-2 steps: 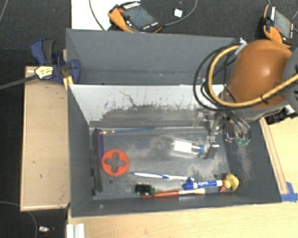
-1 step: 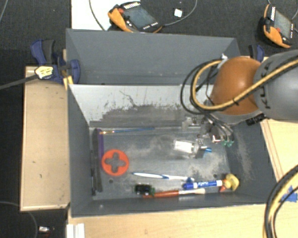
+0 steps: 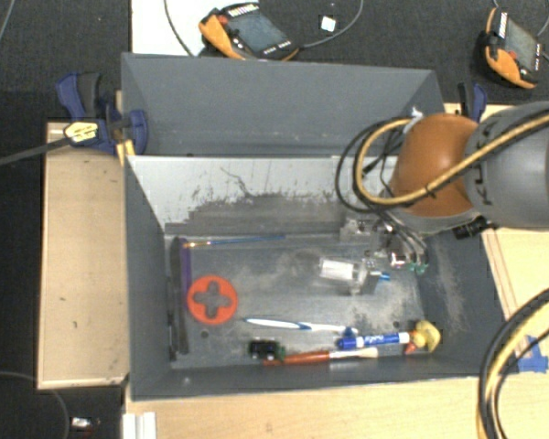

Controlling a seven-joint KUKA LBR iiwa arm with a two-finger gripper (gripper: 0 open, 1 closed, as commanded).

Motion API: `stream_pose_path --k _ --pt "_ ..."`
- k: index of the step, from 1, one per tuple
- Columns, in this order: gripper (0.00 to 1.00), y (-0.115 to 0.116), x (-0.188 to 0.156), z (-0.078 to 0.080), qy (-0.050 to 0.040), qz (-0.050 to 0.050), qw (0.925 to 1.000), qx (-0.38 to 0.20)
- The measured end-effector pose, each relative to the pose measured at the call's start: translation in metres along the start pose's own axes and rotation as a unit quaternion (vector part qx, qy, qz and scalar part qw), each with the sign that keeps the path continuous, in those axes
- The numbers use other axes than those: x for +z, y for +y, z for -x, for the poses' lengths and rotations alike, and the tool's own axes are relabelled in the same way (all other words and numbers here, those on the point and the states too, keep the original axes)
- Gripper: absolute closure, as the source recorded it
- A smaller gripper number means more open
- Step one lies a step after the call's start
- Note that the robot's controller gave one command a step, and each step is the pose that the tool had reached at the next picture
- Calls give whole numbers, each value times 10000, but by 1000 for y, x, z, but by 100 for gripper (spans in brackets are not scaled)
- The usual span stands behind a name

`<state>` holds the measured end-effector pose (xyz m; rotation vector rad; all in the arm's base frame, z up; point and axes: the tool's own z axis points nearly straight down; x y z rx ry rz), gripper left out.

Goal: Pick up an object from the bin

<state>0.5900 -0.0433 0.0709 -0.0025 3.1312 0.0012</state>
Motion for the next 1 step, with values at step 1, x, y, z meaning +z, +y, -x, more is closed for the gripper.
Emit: stream_pose_path --k 1 --pt "0 10 0 -9 33 4 10000 -73"
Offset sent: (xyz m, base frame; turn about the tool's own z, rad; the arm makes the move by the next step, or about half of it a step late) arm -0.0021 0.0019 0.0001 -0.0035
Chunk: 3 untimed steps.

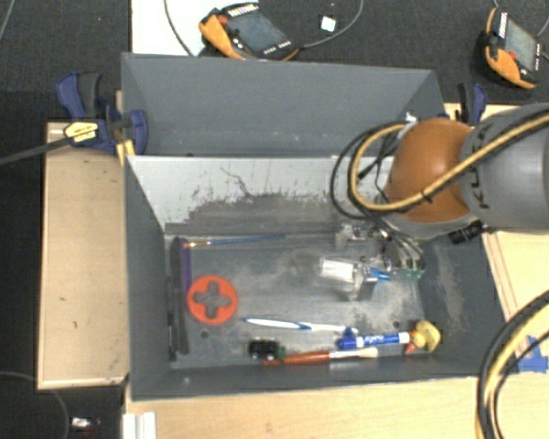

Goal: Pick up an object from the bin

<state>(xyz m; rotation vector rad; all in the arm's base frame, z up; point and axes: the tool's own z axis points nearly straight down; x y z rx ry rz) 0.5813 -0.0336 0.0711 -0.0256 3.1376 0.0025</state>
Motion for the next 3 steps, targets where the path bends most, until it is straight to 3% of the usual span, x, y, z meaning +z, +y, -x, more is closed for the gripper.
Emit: stream_pose_path --k 1,2,3 --pt "0 -8 -1 8 -51 -5 10000 66" --pt "100 -1 -1 2 -14 2 10000 7" --pt "100 -1 -1 2 -14 2 10000 6"
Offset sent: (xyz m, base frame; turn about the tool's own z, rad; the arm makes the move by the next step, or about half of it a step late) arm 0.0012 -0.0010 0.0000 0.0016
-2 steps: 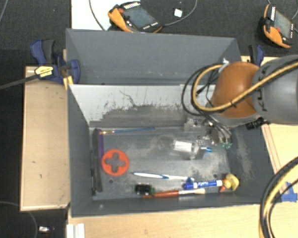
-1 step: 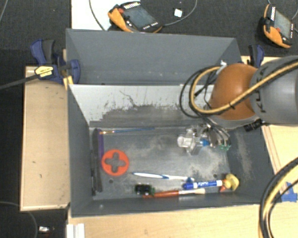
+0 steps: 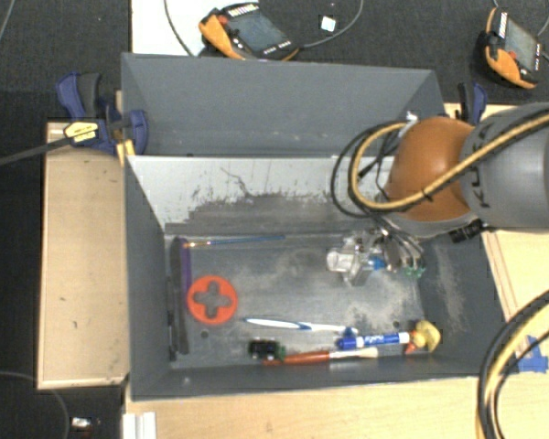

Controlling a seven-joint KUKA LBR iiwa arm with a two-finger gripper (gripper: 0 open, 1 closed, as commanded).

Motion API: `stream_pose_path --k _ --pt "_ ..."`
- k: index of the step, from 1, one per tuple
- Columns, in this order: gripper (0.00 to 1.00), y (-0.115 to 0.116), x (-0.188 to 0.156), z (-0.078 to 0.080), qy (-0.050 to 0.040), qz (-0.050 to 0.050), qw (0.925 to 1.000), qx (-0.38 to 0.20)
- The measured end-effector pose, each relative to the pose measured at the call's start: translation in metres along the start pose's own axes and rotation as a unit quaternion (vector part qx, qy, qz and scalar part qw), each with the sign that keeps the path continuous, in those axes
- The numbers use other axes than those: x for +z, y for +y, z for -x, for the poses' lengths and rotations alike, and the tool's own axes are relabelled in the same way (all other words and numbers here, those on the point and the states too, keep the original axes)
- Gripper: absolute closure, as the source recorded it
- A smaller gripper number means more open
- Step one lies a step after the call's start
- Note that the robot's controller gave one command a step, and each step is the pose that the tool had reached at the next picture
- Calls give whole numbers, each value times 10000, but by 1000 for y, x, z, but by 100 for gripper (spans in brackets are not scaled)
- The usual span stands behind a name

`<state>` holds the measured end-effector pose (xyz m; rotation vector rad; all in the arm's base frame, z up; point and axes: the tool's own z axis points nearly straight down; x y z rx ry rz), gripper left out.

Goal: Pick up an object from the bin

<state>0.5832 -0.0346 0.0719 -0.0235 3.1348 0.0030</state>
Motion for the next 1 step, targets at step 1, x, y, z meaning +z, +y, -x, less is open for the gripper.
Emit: stream_pose_path --k 1 --pt "100 0 -40 -2 26 2 10000 -1"
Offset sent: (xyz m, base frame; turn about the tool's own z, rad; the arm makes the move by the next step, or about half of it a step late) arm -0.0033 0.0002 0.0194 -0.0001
